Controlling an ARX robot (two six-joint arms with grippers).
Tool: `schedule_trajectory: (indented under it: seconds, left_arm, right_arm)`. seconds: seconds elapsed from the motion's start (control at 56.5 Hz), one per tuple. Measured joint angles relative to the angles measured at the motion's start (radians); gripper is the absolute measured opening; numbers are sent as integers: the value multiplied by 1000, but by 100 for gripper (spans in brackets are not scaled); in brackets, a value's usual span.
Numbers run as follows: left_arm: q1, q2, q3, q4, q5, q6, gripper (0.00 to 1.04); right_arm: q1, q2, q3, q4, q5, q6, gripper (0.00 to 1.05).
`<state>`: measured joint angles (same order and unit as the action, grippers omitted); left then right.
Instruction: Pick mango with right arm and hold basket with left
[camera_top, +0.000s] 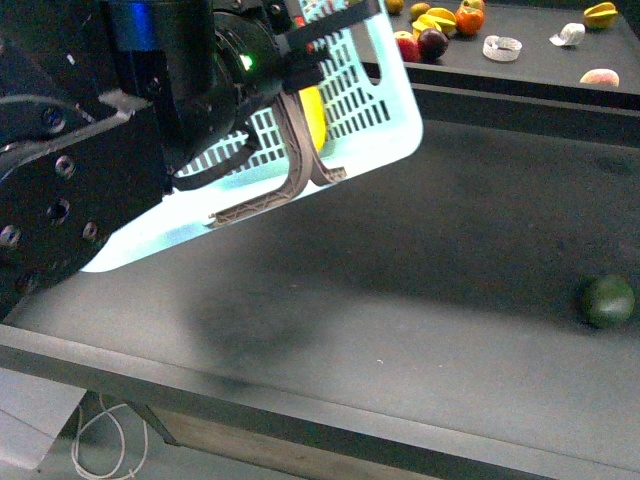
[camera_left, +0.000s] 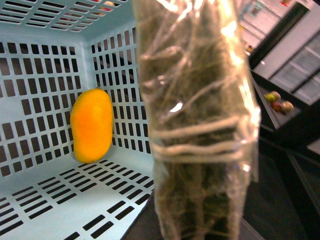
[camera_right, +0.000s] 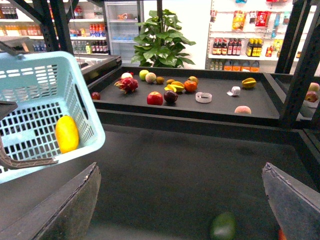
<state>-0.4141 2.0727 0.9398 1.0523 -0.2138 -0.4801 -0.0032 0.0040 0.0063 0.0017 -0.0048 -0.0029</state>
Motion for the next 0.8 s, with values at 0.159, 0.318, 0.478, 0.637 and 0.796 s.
schedule_trajectory:
  seconds: [0.159,0.318,0.478,0.637,0.796]
  left_arm:
    - [72,81,122,-131,-103,-225,4]
    - [115,149,231,-249,-158,-412,4]
    - [138,197,333,-338,-169,-582,4]
    - [153,228,428,-423,-170,-725,4]
    - [155,271,513,-480,-177,-818,4]
  right_arm:
    - [0,0,0,0,0,0,96]
    - [0,0,0,0,0,0,96]
    - [0,0,0,0,0,0,96]
    - [0,0,0,0,0,0,96]
    - [0,0,0,0,0,0,96]
